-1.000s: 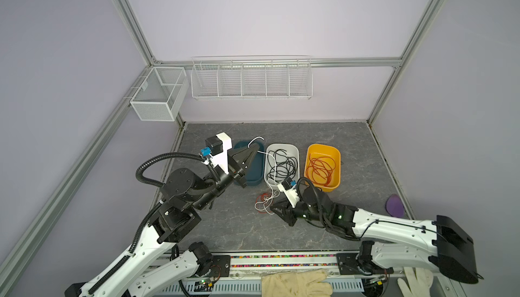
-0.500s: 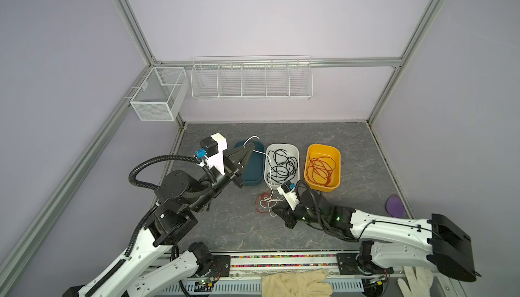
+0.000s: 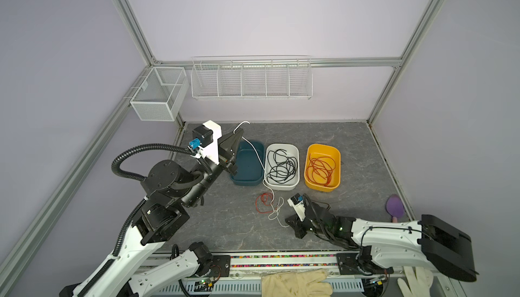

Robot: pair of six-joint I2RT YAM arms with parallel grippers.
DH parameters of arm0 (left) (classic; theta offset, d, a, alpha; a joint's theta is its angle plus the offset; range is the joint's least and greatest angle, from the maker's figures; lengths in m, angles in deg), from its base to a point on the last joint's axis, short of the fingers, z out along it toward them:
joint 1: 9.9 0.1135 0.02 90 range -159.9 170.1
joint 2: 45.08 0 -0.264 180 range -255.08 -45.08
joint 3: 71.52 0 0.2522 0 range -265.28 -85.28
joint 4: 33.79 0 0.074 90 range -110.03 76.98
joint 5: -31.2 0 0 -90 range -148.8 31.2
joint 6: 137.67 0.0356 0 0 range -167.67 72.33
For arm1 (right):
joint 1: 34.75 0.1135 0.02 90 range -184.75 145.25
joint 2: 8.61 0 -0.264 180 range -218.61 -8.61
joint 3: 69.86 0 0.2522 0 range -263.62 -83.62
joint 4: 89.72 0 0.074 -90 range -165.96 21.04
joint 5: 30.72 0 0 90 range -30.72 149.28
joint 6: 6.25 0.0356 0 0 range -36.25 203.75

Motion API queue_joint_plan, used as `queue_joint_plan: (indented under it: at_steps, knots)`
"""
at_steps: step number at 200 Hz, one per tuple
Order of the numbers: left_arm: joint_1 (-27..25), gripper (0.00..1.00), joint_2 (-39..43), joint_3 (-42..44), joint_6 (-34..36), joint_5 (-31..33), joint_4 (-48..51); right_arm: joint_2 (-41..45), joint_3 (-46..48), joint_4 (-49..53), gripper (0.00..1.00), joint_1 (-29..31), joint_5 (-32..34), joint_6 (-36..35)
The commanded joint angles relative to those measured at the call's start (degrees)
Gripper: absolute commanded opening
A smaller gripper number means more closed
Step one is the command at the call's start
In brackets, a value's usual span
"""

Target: Untangle the cables

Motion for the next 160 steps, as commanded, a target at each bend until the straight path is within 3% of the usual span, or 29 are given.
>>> queue_joint_plan:
  at_steps: [1,68,112,160]
  knots:
    - [-0.34,0.0,-1.39,-3.26,3.9,3.51,3.3,1.4,2.32,-2.15,0.07,0.38,2.75,2.27]
    - [-0.33,0.0,-4.17,-6.96,8.08,7.93,3.81,5.57,6.2,-1.29,0.07,0.37,6.66,4.37]
    - [0.92,0.0,-5.66,-2.89,9.45,9.28,3.36,10.44,3.35,4.42,0.07,0.54,4.68,3.41]
    - [5.63,0.0,-7.39,3.01,10.24,8.28,-0.35,23.0,2.87,15.26,0.07,0.65,7.63,3.46]
